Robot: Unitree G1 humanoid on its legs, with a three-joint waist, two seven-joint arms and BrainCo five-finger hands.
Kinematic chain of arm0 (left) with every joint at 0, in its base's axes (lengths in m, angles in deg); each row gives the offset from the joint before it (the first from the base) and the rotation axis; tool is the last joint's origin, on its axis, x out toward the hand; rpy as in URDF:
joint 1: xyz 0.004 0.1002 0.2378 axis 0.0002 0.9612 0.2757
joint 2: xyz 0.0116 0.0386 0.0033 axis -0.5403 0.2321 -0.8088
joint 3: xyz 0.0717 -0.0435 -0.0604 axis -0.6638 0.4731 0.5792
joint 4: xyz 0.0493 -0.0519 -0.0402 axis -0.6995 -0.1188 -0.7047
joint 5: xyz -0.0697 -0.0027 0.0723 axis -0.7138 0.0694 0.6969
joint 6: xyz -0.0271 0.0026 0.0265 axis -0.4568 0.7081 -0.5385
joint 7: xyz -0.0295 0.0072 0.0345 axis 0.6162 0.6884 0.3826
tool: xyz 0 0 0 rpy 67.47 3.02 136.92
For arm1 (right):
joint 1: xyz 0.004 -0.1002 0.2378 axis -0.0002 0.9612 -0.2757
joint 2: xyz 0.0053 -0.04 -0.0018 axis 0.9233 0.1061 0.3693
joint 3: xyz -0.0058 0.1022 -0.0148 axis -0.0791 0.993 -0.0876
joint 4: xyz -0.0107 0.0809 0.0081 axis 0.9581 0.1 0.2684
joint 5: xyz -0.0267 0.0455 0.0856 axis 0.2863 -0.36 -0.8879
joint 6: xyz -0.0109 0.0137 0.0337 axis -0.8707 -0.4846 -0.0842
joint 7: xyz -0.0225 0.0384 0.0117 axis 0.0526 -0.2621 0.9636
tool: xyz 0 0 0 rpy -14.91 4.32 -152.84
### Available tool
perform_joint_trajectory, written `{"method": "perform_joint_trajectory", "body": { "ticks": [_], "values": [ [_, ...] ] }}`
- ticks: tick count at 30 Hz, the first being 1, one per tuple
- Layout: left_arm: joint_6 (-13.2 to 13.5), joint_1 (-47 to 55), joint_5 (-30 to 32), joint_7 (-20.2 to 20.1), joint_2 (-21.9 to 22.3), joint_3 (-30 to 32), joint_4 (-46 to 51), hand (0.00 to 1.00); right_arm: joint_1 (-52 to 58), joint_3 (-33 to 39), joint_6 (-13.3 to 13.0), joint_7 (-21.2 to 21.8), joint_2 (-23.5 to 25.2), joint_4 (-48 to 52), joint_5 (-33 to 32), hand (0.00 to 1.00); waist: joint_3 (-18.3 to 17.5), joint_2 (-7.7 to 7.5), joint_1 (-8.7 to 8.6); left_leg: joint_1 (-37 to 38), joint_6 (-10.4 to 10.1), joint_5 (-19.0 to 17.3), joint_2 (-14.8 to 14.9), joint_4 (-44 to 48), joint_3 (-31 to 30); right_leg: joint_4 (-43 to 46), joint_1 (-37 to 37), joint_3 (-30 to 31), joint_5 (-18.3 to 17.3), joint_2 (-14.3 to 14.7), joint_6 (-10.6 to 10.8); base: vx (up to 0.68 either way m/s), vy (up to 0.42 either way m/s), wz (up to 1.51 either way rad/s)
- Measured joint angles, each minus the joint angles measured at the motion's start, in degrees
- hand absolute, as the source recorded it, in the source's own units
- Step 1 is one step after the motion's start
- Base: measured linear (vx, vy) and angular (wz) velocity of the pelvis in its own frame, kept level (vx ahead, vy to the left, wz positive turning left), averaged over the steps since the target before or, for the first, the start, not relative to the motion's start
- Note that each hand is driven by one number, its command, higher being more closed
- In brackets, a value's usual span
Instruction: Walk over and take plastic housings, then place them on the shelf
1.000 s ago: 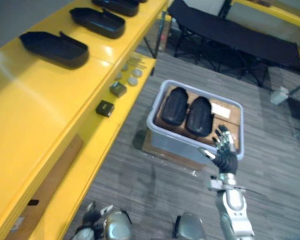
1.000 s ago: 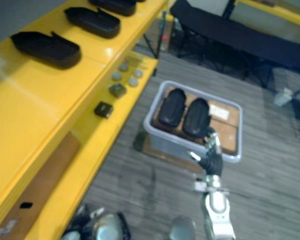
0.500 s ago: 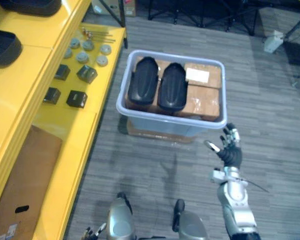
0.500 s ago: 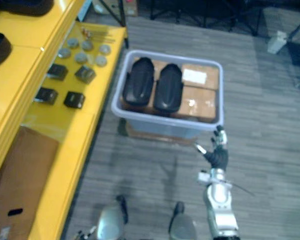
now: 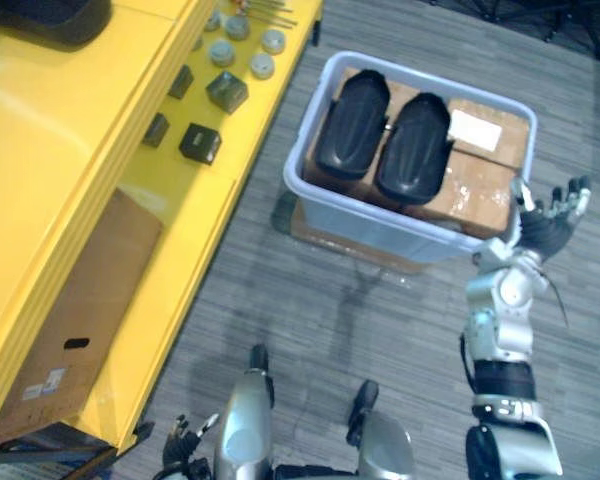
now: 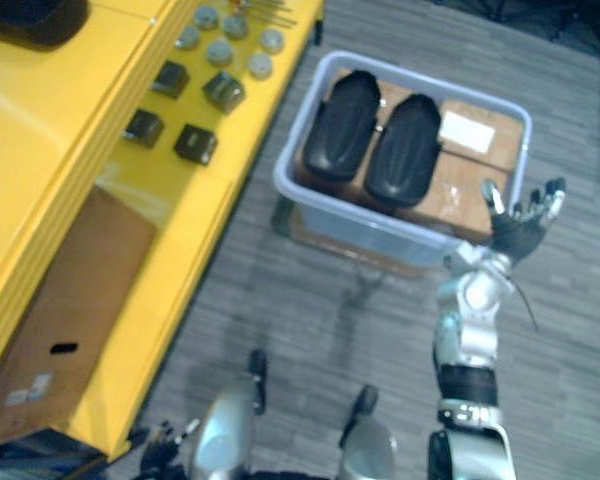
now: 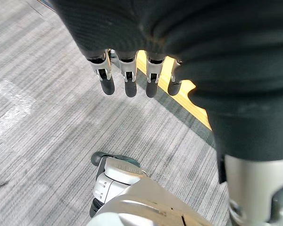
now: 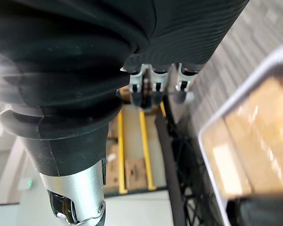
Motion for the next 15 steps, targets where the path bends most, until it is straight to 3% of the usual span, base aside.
{"method": "perform_joint_trajectory", "body": {
  "ticks": [7,11,15],
  "values": [
    [0.2,0.0,2.2,-1.7,0.4,2.3,0.1,0.0,0.7,5.2,0.5,-0.5,-0.9,-4.7,1.2,0.0,-0.5,-0.75,-0.23,2.3,-0.1,0.0,0.2,-0.8,0.4,-1.5,2.3,0.1,0.6,0.3,-0.2,-0.02,-0.005,-0.02],
    [0.1,1.0,2.1,-2.1,-0.1,3.9,-0.1,0.0,3.0,6.5,0.4,1.5,-1.4,-6.6,1.0,0.0,-4.9,-3.32,-0.95,2.5,-0.7,0.6,0.7,-2.4,1.9,-5.0,2.1,1.1,2.7,1.1,-0.5,0.0,-0.019,-0.21],
    [0.1,1.6,2.2,-2.0,0.1,4.4,-0.3,0.0,4.1,7.0,0.4,2.5,-1.5,-9.3,1.1,0.0,-8.5,-3.49,-1.42,4.3,-0.8,0.5,1.2,-3.3,3.3,-6.1,2.4,2.8,4.5,1.5,-1.3,0.0,0.008,-0.29]
  ]
}}
